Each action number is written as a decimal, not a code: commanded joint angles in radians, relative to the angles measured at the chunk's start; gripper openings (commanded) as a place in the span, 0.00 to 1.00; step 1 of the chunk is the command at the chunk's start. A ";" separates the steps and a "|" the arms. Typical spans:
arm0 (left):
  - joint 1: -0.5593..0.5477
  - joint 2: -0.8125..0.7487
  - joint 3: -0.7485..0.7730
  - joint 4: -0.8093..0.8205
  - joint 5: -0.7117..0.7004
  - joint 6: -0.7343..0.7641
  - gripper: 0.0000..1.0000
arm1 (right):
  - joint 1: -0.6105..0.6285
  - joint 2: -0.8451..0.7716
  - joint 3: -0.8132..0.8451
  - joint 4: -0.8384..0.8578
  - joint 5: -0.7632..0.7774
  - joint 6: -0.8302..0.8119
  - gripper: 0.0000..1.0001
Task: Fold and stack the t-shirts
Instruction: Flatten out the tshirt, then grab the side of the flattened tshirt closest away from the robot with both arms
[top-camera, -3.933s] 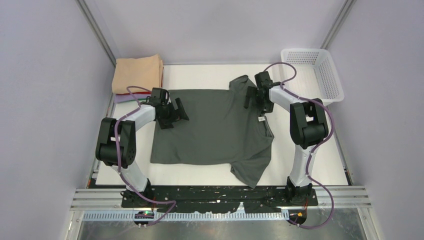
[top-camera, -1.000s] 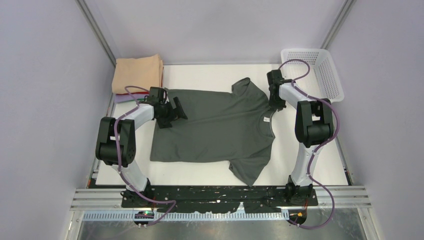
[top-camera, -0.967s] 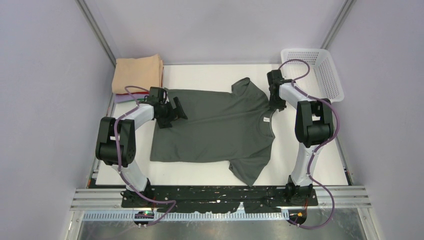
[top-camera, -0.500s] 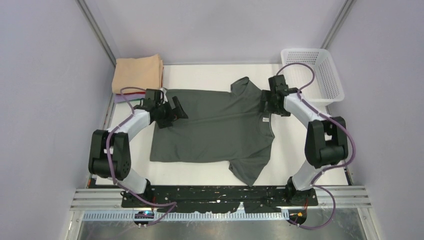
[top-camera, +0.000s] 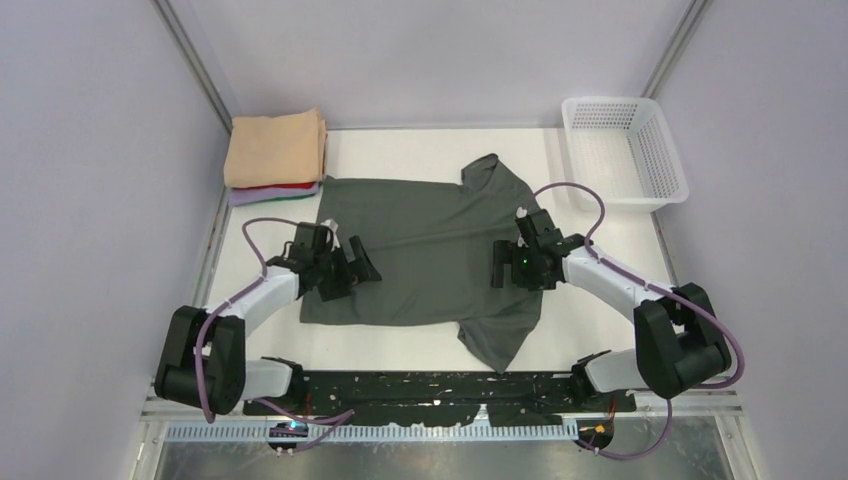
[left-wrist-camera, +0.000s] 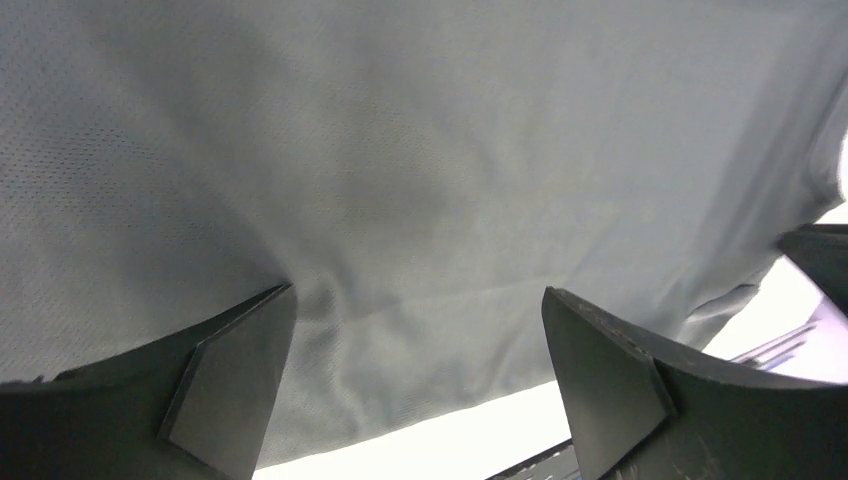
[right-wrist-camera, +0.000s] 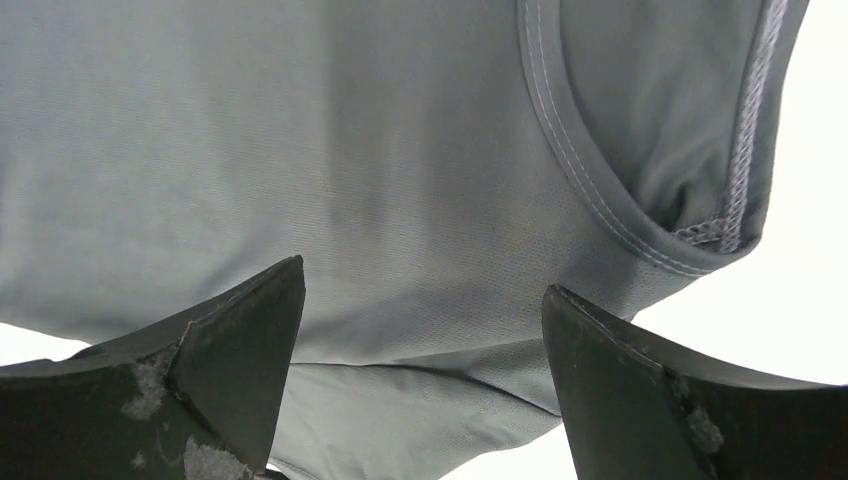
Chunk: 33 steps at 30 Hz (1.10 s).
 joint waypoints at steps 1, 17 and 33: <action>-0.001 -0.002 -0.030 0.096 -0.029 -0.036 1.00 | -0.004 0.048 -0.025 0.096 -0.005 0.021 0.95; 0.020 0.145 0.153 0.033 -0.027 -0.011 0.99 | -0.169 0.224 0.167 0.123 0.046 0.006 0.95; 0.048 -0.539 -0.128 -0.421 -0.496 -0.140 0.99 | -0.219 -0.407 -0.137 0.291 0.298 0.172 0.96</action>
